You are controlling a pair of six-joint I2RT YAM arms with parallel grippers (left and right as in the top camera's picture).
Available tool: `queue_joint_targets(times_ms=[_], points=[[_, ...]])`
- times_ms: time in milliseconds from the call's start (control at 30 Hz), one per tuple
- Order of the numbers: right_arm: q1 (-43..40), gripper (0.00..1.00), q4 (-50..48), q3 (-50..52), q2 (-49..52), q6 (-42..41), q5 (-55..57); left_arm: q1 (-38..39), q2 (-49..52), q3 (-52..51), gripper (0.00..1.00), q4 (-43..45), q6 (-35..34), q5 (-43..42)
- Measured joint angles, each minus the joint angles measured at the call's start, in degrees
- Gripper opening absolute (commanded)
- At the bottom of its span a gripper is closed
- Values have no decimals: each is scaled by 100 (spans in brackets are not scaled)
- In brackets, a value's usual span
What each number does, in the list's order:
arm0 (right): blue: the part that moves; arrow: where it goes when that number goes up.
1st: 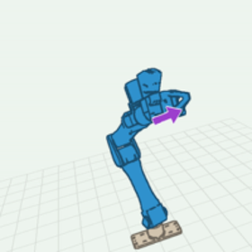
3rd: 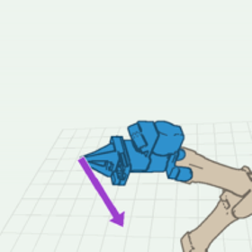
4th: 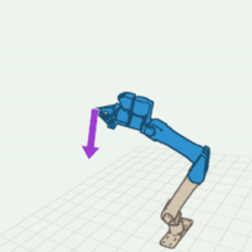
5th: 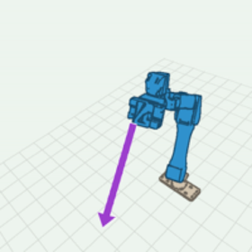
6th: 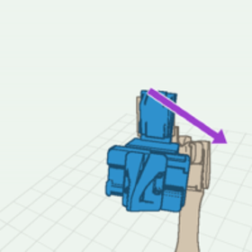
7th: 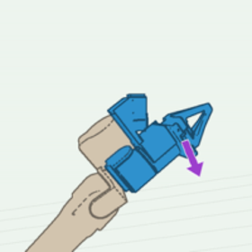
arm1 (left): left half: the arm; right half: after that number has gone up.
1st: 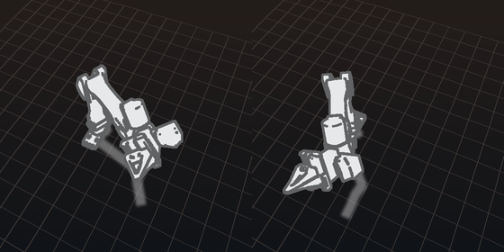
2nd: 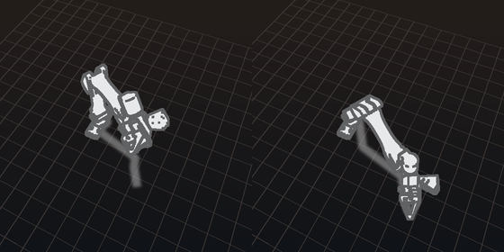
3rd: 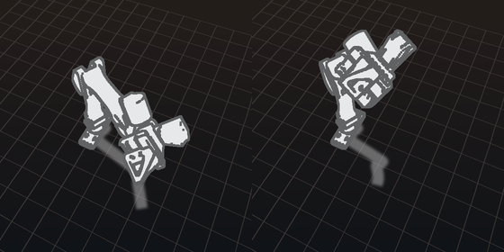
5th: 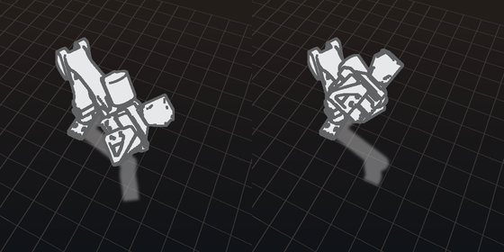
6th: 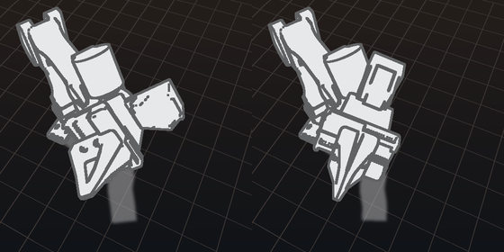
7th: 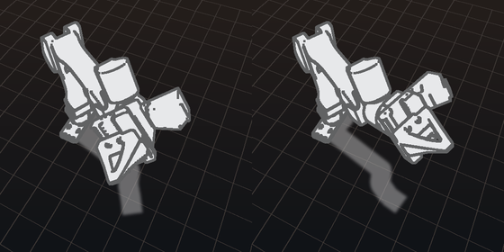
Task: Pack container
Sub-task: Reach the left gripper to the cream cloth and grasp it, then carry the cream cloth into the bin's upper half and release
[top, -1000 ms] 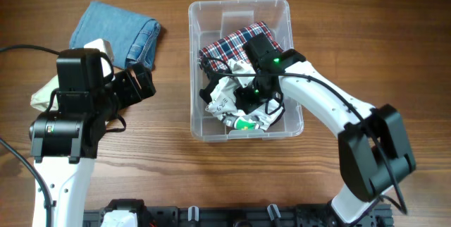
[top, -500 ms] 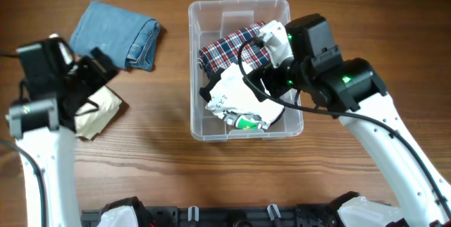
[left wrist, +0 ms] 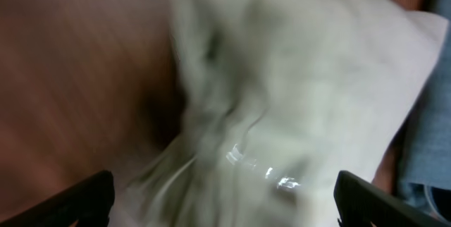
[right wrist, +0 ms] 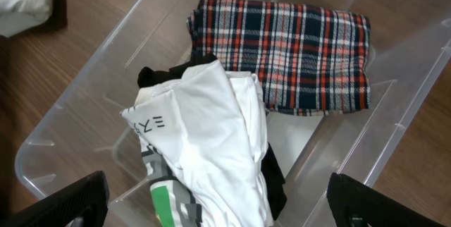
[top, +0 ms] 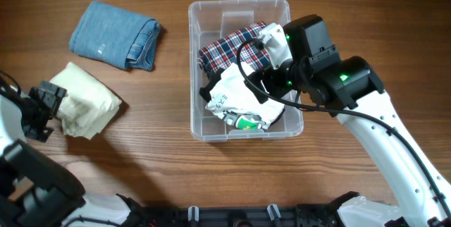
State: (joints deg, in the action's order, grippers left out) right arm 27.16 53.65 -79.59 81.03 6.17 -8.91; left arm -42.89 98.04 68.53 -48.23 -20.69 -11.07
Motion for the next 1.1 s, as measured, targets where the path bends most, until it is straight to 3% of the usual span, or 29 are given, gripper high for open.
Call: queue_joint_targets(times_ms=[233,333,400,433,600,733,833,967,1100], points=[[0,100,0,0,52,0,0,-9,1012,11,98,503,671,-903],[0,100,4,0,52,0,0,-11,1095,31,69,566,721,-1152],[0,100,15,0,52,0,0,4,1143,39,33,636,907,-1434],[0,100,15,0,52,0,0,13,1158,39,25,654,981,-1598],[0,100,17,0,52,0,0,140,1158,55,6,647,1154,-1982],[0,100,9,0,52,-212,271,317,1023,31,4,435,1202,-2280],[-37,100,-70,7,-63,-640,955,544,245,-92,4,153,1202,-2378],[-424,100,-42,7,-446,-1211,1351,1115,-1659,-103,4,387,879,-2509],[-1283,100,50,7,-723,-2291,1628,2656,-3331,-22,4,1397,358,-2391]])
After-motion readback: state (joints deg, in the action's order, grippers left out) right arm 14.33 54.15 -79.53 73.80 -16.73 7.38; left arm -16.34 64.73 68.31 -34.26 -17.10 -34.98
